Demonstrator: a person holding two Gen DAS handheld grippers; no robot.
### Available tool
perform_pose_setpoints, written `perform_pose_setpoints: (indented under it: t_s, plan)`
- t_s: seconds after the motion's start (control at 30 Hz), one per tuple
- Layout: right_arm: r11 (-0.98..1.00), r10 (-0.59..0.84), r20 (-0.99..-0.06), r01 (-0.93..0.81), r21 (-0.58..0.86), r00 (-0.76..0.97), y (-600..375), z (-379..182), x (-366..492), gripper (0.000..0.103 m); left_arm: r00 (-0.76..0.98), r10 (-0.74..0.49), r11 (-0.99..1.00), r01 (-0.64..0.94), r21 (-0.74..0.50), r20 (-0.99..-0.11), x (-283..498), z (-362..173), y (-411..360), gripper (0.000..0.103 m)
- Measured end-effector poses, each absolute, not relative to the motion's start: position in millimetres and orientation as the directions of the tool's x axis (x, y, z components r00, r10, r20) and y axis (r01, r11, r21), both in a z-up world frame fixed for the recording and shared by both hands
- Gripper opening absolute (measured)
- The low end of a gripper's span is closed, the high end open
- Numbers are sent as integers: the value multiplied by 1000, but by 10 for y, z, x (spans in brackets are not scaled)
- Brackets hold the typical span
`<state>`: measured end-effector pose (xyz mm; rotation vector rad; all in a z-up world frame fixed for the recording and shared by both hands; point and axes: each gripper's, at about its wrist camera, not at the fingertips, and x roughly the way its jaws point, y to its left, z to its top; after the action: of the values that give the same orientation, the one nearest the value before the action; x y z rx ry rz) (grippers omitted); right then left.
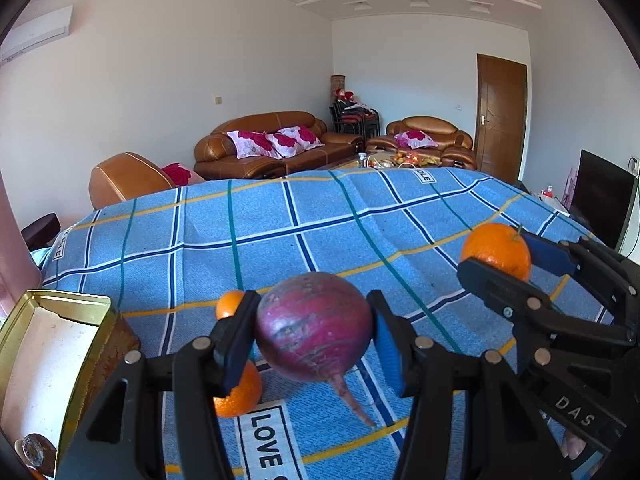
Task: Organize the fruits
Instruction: 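Carry the red onion in the left tool while the right tool carries the mandarin over the tray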
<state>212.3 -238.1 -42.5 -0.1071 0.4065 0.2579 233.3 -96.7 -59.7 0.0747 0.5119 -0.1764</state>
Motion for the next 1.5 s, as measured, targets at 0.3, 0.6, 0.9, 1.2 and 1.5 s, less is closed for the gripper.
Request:
perform_pose_setpoints:
  t_s: [0.3, 0.6, 0.9, 1.2, 1.5]
  plan:
    - [960, 236, -376, -274, -50, 896, -2396, -403, 2044, 50, 878, -138, 983, 177, 44, -459, 2224, -563, -975, 56]
    - [958, 248, -344, -281, -50, 906, -2402, -389, 1958, 50, 903, -117, 985, 158, 65, -413, 2116, -520, -984, 56]
    - [958, 251, -322, -282, -54, 913, -2393, -387, 1888, 50, 920, -100, 987, 140, 80, -379, 2048, -495, -996, 56]
    - [958, 247, -298, -278, -66, 922, -2372, -374, 1829, 50, 930, -82, 988, 124, 96, -358, 1973, -481, -994, 56]
    - [954, 265, -287, -294, -63, 921, -2349, -363, 1773, 50, 935, -85, 986, 129, 107, -345, 1827, -469, -988, 56]
